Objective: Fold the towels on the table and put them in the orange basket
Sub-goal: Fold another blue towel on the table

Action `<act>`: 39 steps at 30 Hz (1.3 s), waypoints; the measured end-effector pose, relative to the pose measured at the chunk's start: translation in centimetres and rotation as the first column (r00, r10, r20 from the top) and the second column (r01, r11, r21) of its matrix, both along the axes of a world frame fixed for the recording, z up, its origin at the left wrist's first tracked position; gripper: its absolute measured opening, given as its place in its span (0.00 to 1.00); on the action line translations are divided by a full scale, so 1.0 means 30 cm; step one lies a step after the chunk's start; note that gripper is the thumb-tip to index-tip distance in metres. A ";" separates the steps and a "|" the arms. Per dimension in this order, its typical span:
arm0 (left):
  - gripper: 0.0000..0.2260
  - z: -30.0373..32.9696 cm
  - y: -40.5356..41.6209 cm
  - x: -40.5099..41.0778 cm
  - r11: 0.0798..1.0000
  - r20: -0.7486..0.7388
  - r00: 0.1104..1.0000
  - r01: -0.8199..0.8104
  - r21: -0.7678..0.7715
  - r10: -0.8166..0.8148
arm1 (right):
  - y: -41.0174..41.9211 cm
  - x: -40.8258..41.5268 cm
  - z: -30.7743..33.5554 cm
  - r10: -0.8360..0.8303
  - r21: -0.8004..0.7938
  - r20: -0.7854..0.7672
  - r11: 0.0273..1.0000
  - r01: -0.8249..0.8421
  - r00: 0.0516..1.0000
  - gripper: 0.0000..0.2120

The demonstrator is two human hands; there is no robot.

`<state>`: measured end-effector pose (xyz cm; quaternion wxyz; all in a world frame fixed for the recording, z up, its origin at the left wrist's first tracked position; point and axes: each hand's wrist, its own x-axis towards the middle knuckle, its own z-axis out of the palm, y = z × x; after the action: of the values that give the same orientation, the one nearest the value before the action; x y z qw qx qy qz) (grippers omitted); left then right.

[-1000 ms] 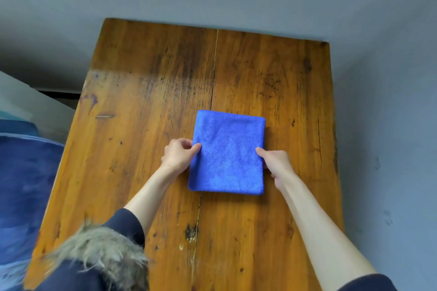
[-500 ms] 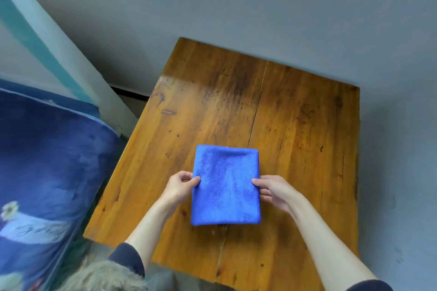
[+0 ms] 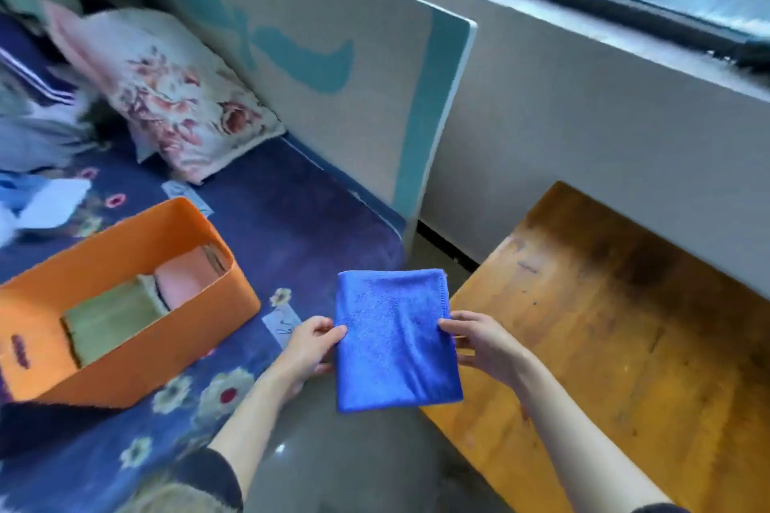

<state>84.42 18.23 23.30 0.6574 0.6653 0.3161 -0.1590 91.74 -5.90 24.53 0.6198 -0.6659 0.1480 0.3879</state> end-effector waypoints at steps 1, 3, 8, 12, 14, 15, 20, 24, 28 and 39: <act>0.02 0.018 0.070 -0.031 0.999 0.016 0.999 -0.039 -0.007 0.039 | 0.082 0.005 0.018 0.043 0.006 0.015 0.999 -0.043 0.999 0.02; 0.02 0.048 0.208 -0.093 0.991 0.047 0.990 -0.131 -0.009 0.132 | 0.248 0.013 0.048 0.130 0.022 0.040 0.991 -0.131 0.991 0.04; 0.02 0.093 0.500 -0.231 0.944 0.043 0.943 -0.331 -0.010 0.331 | 0.619 0.018 0.085 0.313 0.031 0.066 0.948 -0.316 0.947 0.05; 0.05 0.087 0.684 -0.298 0.894 0.008 0.894 -0.447 -0.032 0.448 | 0.859 0.029 0.083 0.432 -0.018 0.081 0.901 -0.433 0.898 0.04; 0.07 0.068 0.765 -0.304 0.871 -0.008 0.872 -0.490 -0.027 0.490 | 0.959 0.049 0.071 0.484 -0.021 0.073 0.875 -0.484 0.872 0.05; 0.07 0.058 0.800 -0.300 0.861 -0.013 0.862 -0.507 -0.024 0.507 | 1.003 0.063 0.068 0.505 -0.024 0.072 0.863 -0.505 0.860 0.05; 0.06 -0.010 1.016 -0.189 0.812 -0.014 0.812 -0.583 0.003 0.583 | 1.294 0.211 0.032 0.562 -0.088 0.078 0.827 -0.555 0.824 0.07; 0.08 -0.114 1.181 -0.054 0.754 -0.058 0.752 -0.654 0.054 0.657 | 1.547 0.352 -0.063 0.627 -0.237 0.130 0.772 -0.590 0.768 0.05; 0.05 -0.259 1.279 0.076 0.721 -0.154 0.708 -0.692 0.046 0.689 | 1.716 0.444 -0.224 0.710 -0.451 0.127 0.663 -0.597 0.693 0.12; 0.05 -0.654 1.357 0.214 0.756 -0.336 0.691 -0.644 0.117 0.640 | 1.858 0.489 -0.592 0.737 -0.615 0.015 0.539 -0.575 0.676 0.03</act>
<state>90.82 58.93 3.68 0.6062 0.4695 0.6409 -0.0384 106.42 49.84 6.77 0.2140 -0.8692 -0.0944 0.4356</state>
